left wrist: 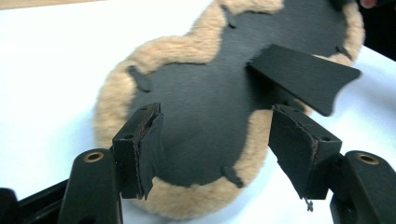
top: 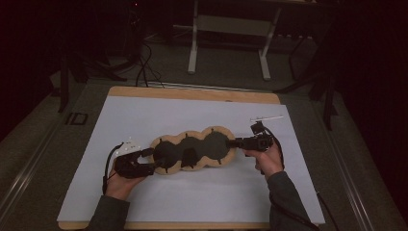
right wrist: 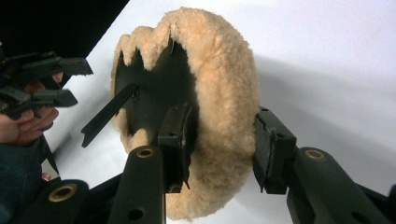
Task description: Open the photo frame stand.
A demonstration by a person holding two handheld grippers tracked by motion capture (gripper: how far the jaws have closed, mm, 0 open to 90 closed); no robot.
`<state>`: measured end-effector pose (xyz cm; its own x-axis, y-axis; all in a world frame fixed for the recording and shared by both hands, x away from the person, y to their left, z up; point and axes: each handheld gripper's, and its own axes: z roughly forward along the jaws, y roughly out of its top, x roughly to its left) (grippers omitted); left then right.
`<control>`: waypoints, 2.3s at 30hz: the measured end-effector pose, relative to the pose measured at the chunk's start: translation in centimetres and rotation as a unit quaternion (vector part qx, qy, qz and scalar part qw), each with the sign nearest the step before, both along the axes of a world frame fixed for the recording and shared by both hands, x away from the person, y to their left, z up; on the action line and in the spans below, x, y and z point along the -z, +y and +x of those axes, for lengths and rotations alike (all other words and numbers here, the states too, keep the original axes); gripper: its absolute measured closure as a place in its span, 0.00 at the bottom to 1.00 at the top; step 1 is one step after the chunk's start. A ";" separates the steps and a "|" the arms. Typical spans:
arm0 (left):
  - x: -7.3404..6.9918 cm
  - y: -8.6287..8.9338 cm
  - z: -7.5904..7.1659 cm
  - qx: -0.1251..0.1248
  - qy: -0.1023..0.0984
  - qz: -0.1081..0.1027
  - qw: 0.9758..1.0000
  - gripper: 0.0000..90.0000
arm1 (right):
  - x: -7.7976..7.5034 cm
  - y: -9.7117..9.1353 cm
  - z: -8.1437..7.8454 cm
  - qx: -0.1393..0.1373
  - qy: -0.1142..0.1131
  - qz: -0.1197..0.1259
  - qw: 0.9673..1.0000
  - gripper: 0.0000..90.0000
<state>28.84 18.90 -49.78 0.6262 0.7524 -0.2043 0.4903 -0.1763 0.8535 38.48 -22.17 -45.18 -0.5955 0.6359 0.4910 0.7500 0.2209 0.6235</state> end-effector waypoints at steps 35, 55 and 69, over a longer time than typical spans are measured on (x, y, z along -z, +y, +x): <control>2.8 1.6 2.7 -0.021 0.081 -0.019 0.996 0.41 | -0.6 0.6 -1.1 -0.051 -0.085 -0.070 0.993 0.67; 3.1 1.3 2.7 -0.015 0.114 -0.045 0.992 0.48 | 0.5 0.2 -1.2 -0.056 -0.092 -0.091 0.990 0.66; 2.6 1.4 2.2 -0.010 0.087 -0.038 0.995 0.58 | 1.3 0.0 -1.2 -0.055 -0.092 -0.109 0.988 0.65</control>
